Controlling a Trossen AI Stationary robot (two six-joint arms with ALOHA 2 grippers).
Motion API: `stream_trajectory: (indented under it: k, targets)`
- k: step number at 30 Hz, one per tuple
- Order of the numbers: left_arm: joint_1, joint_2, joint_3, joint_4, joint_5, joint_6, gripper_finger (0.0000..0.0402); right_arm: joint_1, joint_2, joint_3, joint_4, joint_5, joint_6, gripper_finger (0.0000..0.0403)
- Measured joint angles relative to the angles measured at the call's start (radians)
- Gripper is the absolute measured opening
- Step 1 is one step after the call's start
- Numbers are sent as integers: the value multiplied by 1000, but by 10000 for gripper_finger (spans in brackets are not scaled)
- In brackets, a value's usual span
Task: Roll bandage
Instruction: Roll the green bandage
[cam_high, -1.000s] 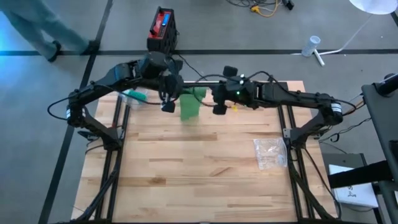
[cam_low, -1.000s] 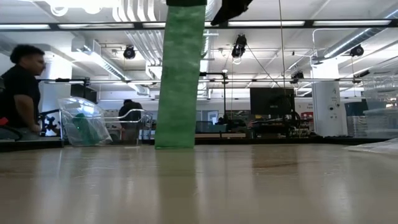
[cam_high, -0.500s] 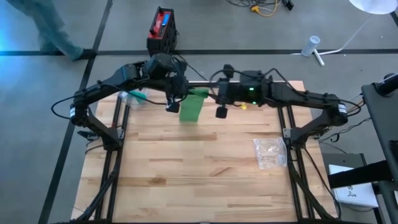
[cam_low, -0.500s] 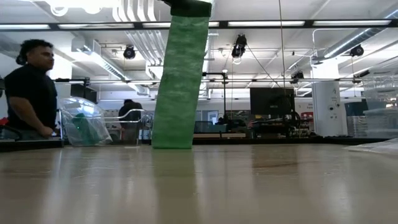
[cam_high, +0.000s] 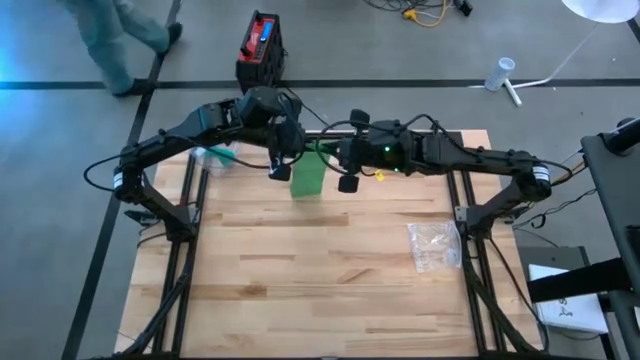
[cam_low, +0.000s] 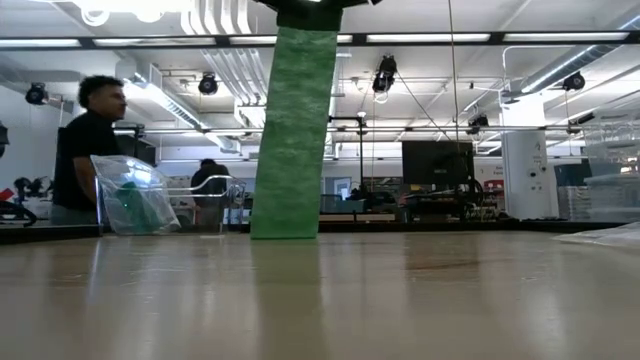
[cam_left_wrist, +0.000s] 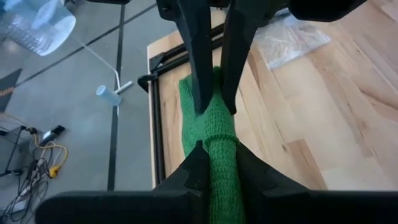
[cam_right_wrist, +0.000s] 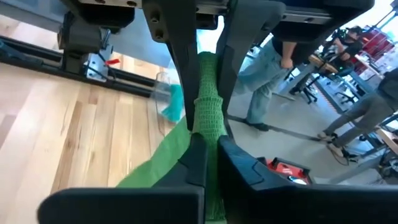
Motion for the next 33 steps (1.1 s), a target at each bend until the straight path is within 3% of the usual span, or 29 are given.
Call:
stream_trajectory:
  k: [7, 9, 13, 22, 26, 33]
  targets:
    - [-2, 0, -1, 4, 11, -4, 28, 1, -44, 1, -89, 21, -3, 2]
    - [0, -16, -2, -63, 17, 0, 31, -2, -70, -6, -220, 88, -15, 2]
    - [-1, -34, 3, -49, 24, 8, 28, -9, -89, -3, -264, 136, 4, 2]
    - [0, -29, 2, 6, 48, 7, 31, 15, -122, -1, -47, 0, -2, 2]
    - [-1, -22, -1, 9, 48, 9, 28, 10, -120, -7, 19, -89, 17, 33]
    - [-2, -19, 0, 22, 51, 17, 30, 1, -53, -7, 65, -104, 57, 80]
